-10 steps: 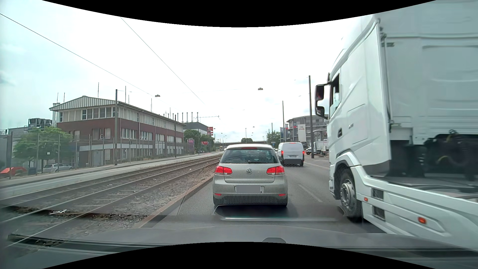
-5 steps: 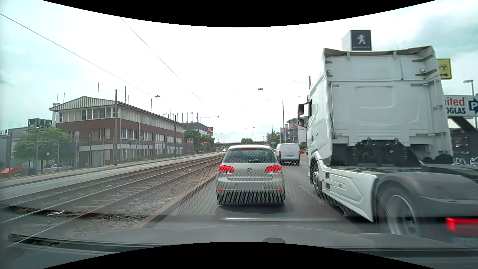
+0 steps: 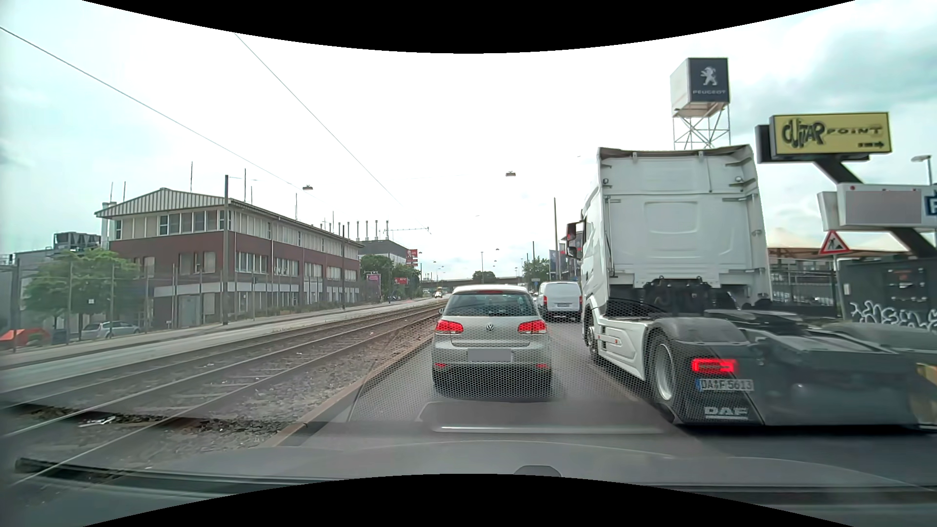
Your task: Follow the waypoints while adhering to traffic rules and regulations
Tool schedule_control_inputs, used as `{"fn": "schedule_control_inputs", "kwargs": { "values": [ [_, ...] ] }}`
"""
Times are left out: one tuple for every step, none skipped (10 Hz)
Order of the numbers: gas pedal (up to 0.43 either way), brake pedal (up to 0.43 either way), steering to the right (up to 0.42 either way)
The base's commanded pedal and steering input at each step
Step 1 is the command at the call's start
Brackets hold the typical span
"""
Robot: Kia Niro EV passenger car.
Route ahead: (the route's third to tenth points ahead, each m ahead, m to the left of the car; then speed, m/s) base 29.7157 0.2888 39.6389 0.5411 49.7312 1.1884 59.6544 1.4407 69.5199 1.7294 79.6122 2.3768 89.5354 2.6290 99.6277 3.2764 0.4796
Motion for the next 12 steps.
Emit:
{"fn": "schedule_control_inputs", "kwargs": {
  "values": [
    [0.008,0.0,-0.008],
    [0.02,0.0,-0.007],
    [0.047,0.0,-0.008],
    [0.067,0.0,-0.008],
    [0.087,0.0,-0.008],
    [0.098,0.0,-0.008],
    [0.118,0.0,-0.008],
    [0.138,0.0,-0.008],
    [0.15,0.0,-0.008],
    [0.157,0.0,-0.008],
    [0.177,0.0,-0.007],
    [0.189,0.0,-0.008]
  ]
}}
